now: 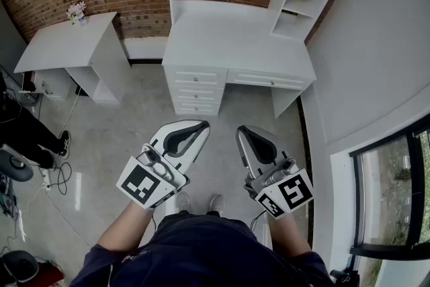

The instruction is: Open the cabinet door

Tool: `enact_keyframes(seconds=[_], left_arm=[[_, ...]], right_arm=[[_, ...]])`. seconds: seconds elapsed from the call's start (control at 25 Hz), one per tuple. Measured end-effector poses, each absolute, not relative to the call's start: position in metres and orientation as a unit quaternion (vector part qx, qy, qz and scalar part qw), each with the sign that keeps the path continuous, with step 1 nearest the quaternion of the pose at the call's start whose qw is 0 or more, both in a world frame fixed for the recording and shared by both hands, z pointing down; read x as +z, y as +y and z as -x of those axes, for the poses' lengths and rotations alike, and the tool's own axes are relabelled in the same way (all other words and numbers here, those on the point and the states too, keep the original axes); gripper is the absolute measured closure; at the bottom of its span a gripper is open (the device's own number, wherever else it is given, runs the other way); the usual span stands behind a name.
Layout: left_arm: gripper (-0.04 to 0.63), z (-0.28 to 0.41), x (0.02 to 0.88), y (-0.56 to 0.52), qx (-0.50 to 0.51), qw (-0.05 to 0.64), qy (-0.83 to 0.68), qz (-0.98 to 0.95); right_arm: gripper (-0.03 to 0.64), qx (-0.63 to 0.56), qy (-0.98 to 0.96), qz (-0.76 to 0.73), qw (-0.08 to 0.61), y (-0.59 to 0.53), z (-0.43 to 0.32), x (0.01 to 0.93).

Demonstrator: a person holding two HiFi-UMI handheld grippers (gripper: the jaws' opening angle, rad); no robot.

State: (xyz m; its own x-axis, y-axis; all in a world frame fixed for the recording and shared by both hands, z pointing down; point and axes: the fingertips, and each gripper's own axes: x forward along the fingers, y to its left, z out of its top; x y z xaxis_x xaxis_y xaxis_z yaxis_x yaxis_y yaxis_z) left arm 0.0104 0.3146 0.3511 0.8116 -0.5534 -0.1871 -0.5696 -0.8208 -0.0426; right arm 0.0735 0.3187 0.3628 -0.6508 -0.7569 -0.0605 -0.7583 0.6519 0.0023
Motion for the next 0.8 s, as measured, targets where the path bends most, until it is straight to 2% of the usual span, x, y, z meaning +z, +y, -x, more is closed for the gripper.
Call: enact_keyframes(seconds=[0.8], left_arm=[[0.588, -0.055, 0.361, 0.327, 0.063, 0.061, 0.33, 0.94]], right_arm=[[0.592, 0.007, 0.918, 0.394, 0.041, 0.332, -0.137, 0.369]])
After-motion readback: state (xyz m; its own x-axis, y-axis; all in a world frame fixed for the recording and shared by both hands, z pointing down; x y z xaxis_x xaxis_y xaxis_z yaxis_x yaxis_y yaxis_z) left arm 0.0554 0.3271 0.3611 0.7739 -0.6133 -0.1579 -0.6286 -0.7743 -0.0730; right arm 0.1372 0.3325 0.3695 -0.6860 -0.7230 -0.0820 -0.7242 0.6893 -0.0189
